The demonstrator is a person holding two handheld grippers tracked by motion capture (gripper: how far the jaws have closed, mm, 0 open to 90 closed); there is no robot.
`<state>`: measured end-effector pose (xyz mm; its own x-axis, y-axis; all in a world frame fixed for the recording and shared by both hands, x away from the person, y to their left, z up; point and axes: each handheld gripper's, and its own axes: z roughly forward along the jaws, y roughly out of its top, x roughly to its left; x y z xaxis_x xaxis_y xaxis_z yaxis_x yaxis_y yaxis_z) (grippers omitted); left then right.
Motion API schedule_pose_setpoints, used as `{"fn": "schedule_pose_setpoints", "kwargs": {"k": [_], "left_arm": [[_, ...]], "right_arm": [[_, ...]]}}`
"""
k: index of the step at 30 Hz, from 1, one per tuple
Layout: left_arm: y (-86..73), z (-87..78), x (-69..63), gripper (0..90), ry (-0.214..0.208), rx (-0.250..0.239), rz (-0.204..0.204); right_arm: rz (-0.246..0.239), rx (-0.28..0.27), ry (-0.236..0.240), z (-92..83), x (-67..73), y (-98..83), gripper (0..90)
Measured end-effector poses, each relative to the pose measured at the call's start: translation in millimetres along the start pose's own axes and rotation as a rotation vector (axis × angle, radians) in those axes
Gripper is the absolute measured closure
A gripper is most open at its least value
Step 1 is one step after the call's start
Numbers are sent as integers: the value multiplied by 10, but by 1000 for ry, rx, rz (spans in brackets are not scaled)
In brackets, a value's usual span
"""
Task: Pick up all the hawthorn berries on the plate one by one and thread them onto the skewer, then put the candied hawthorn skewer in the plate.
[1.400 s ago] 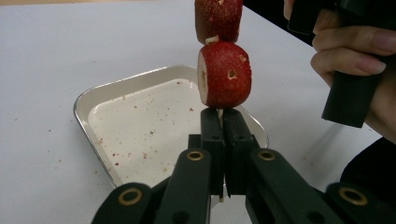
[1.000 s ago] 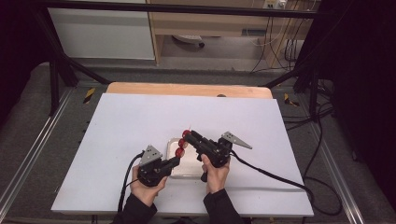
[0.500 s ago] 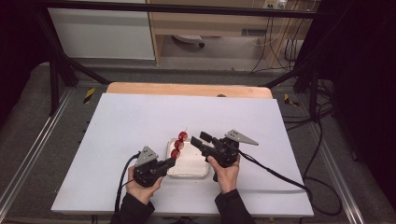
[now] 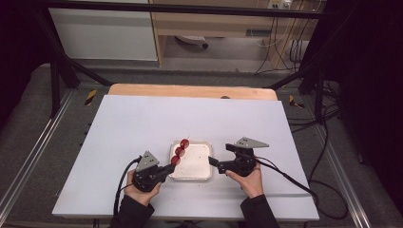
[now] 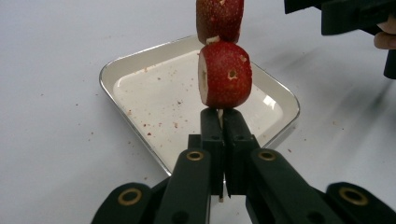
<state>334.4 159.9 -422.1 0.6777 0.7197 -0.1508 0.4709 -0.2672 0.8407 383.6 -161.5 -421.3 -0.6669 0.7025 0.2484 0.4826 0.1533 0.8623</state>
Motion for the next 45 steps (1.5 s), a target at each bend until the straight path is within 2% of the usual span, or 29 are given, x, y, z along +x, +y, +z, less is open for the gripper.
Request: {"fn": "schedule_pose_setpoints", "kwargs": {"k": [6, 9, 13, 17, 25, 28, 37, 45], "left_arm": [[26, -22, 37, 880, -13, 15, 3], [41, -35, 41, 879, -19, 19, 7], [77, -49, 57, 879, -18, 30, 21], [125, -29, 79, 878, -20, 60, 32], [294, 48, 78, 878, -23, 109, 63], [370, 87, 69, 877, -24, 126, 73], [556, 292, 51, 877, -29, 186, 86], [585, 483, 92, 877, -10, 245, 72]], "right_arm": [[-56, 97, -42, -103, -142, -166, 5], [-77, 138, -47, -166, -202, -251, 5], [-80, 164, -70, -257, -277, -348, 6], [-94, 181, -88, -370, -368, -441, 6], [-68, 175, -109, -601, -529, -579, 5], [-38, 167, -111, -671, -570, -611, 5], [-34, 167, -111, -705, -592, -640, 5], [-37, 162, -115, -721, -596, -643, 6]]}}
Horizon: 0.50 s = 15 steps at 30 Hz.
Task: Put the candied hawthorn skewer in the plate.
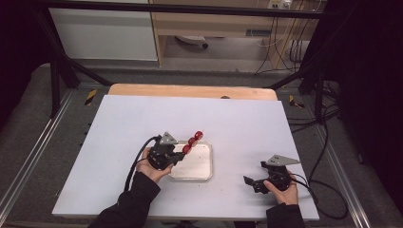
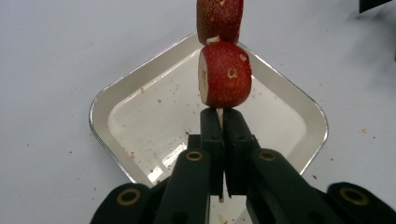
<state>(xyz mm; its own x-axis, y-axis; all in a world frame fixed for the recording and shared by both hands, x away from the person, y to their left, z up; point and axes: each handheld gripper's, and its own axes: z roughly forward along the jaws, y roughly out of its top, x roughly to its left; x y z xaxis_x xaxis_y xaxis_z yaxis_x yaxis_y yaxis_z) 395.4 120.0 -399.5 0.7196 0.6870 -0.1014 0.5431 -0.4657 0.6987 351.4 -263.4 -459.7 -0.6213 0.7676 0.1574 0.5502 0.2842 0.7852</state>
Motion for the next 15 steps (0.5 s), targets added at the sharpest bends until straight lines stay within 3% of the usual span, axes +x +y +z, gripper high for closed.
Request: {"fn": "schedule_pose_setpoints", "kwargs": {"k": [9, 15], "left_arm": [[-84, 150, 13, 877, 15, 64, -28], [-163, 201, -22, 877, 31, 119, -19]], "right_arm": [[3, -6, 4, -9, -10, -8, 5], [3, -9, 9, -13, -9, -13, 6]]}}
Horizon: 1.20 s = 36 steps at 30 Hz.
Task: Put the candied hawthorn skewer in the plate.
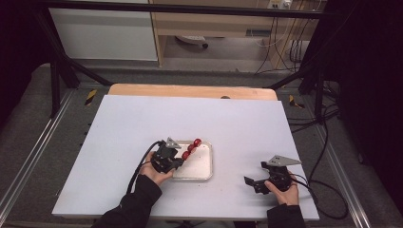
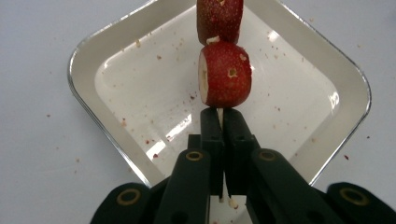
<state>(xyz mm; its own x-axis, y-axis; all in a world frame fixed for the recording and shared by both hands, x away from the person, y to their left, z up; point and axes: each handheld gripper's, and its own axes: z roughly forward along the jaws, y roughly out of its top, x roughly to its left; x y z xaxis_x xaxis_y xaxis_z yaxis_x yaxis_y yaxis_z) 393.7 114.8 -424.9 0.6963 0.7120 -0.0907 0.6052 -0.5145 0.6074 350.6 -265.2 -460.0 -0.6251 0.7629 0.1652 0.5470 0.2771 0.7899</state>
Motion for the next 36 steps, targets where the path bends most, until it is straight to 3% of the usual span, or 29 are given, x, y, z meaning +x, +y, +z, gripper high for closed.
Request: {"fn": "schedule_pose_setpoints", "kwargs": {"k": [8, 14, 20, 24, 30, 36], "left_arm": [[-21, 31, 0, 877, 15, 36, -12], [-22, 63, -22, 871, 17, 61, 2], [-26, 43, -18, 837, 12, 49, 12], [-45, -51, 16, 739, -15, 6, 34], [-131, -247, 116, 489, -34, -52, 64], [-287, -402, 283, 269, -58, -62, 55]], "right_arm": [[8, -1, 4, -2, 3, 2, 6], [6, 1, 7, 3, 2, 1, 5], [10, -3, 10, 3, 5, 0, 6], [10, -1, 10, 6, 4, 1, 5], [12, -1, 12, 5, 6, 1, 6], [16, -1, 12, 5, 7, 1, 6]]}}
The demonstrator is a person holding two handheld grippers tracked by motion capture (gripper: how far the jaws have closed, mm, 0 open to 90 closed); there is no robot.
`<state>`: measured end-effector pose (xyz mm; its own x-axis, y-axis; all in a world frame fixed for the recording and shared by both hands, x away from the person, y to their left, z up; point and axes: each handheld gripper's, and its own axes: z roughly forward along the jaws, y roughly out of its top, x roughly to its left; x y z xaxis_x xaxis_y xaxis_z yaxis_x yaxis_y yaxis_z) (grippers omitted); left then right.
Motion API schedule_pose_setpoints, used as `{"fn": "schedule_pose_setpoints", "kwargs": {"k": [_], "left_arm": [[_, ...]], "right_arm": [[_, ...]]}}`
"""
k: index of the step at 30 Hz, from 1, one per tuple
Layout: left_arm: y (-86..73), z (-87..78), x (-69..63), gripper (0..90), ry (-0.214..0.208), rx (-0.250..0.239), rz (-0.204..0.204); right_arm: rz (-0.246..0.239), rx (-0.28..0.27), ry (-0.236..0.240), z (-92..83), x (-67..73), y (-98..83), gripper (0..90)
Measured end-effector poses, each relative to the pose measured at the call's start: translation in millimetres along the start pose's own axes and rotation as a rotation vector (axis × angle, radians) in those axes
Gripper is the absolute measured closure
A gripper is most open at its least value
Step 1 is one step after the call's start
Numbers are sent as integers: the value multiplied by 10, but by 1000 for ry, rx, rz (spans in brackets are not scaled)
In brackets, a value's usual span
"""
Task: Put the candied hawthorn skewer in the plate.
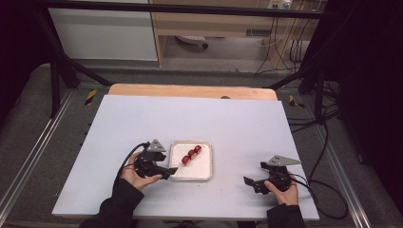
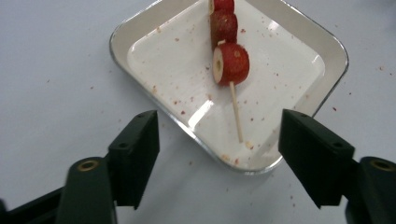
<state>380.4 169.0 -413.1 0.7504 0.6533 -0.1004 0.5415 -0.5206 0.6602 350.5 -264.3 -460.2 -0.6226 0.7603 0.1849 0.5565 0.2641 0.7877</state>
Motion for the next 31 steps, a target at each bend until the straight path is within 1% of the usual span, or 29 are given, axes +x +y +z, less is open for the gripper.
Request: {"fn": "schedule_pose_setpoints", "kwargs": {"k": [3, 4, 6, 8, 9, 10, 12, 15, 17, 20, 22, 24, 31], "left_arm": [[-104, -77, 81, 190, -9, -15, -20], [-141, -101, 114, 166, -7, -29, -21], [-223, -152, 161, 150, 5, -51, -30], [-309, -212, 197, 126, 22, -52, -45], [-353, -239, 215, 116, 25, -60, -51], [-399, -266, 242, 109, 22, -68, -49], [-489, -313, 288, 103, 24, -92, -64], [-621, -370, 349, 101, 27, -125, -80], [-698, -394, 377, 100, 29, -134, -88], [-804, -425, 404, 94, 36, -152, -89], [-855, -438, 422, 93, 38, -153, -90], [-885, -451, 435, 93, 50, -157, -90], [-943, -421, 450, 93, 45, -148, -90]], "right_arm": [[0, 1, 1, -1, 0, 0, 6], [5, 0, 3, -2, 3, 0, 6], [6, -2, 5, -3, 5, -1, 6], [8, 0, 3, -4, 5, 0, 5], [9, 4, 5, -5, 5, 1, 5], [6, 3, 3, -3, 3, -1, 6], [10, 3, 4, -5, 6, 0, 5], [2, 10, 0, -4, 1, -3, 6], [12, 13, 1, -1, 9, -5, 5], [12, 17, -3, -3, 8, -4, 6], [7, 21, -4, -9, 5, -4, 5], [6, 23, -6, -11, 5, -3, 5], [12, 29, -4, -11, 12, -6, 5]]}}
